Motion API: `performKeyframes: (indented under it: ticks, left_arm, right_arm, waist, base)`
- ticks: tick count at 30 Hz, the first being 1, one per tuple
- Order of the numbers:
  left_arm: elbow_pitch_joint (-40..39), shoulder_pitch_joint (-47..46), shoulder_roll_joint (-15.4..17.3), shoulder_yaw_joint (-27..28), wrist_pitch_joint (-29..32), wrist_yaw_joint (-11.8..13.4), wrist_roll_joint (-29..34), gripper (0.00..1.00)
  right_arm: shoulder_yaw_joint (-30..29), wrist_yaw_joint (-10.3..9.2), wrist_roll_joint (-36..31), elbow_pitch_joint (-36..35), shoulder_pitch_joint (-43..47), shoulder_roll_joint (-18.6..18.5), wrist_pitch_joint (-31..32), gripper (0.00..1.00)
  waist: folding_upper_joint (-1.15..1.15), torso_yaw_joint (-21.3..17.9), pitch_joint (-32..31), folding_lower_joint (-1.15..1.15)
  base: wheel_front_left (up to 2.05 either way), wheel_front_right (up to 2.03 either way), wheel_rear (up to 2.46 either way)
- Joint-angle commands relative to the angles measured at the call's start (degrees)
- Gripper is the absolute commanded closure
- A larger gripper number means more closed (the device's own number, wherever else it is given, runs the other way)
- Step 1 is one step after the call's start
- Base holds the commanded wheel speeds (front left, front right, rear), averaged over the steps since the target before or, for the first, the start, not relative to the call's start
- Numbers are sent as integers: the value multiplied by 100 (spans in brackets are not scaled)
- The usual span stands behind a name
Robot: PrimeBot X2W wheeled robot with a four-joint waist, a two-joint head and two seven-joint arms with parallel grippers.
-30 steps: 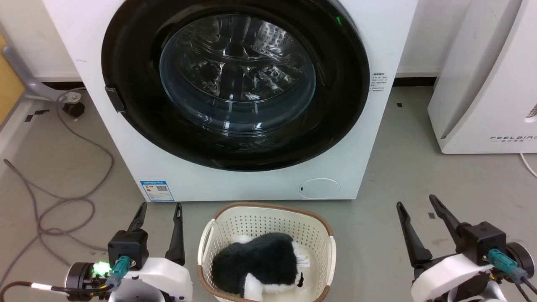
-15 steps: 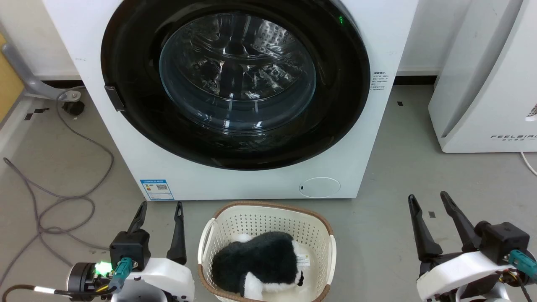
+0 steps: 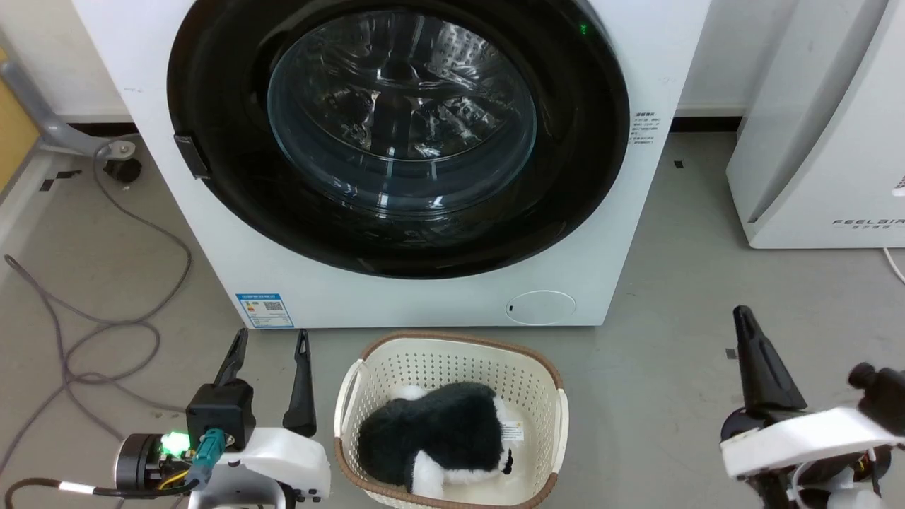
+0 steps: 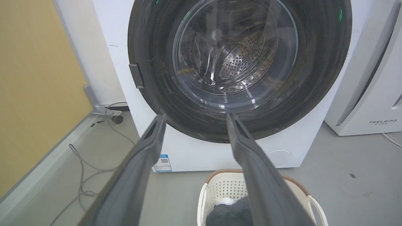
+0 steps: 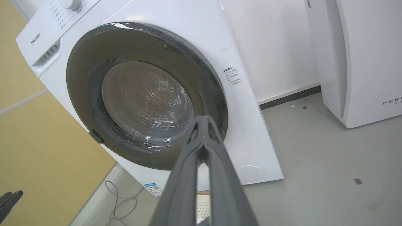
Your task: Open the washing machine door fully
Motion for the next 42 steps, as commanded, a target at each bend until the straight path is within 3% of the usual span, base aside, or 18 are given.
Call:
performKeyframes:
  ticks: [1,6,24,30,42]
  left_arm:
    - [19,-103,3,-27,-67,39,-34,0]
    - [20,-160,6,-39,-126,76,-29,0]
    - [-123,-568,15,-93,-329,245,-14,0]
    - [-184,-860,15,-168,-449,333,-30,0]
    - [-277,-1145,10,-319,-593,508,-96,0]
  right_arm:
    - [-80,-1,553,109,-172,8,46,100]
    - [-355,-1,1562,448,-439,9,354,100]
    - [-898,-2,3306,1826,-2222,-470,769,100]
    - [-709,-2,3736,2468,-3441,-802,755,100]
    - [-293,-2,4176,3366,-4858,-1208,821,100]
  waist:
    - [0,9,30,0]
    - [0,24,119,0]
    - [0,151,776,0]
    - [0,306,1307,0]
    - [0,622,1795,0]
  base:
    - [0,0,0]
    - [0,0,0]
    - [0,0,0]
    - [0,0,0]
    - [0,0,0]
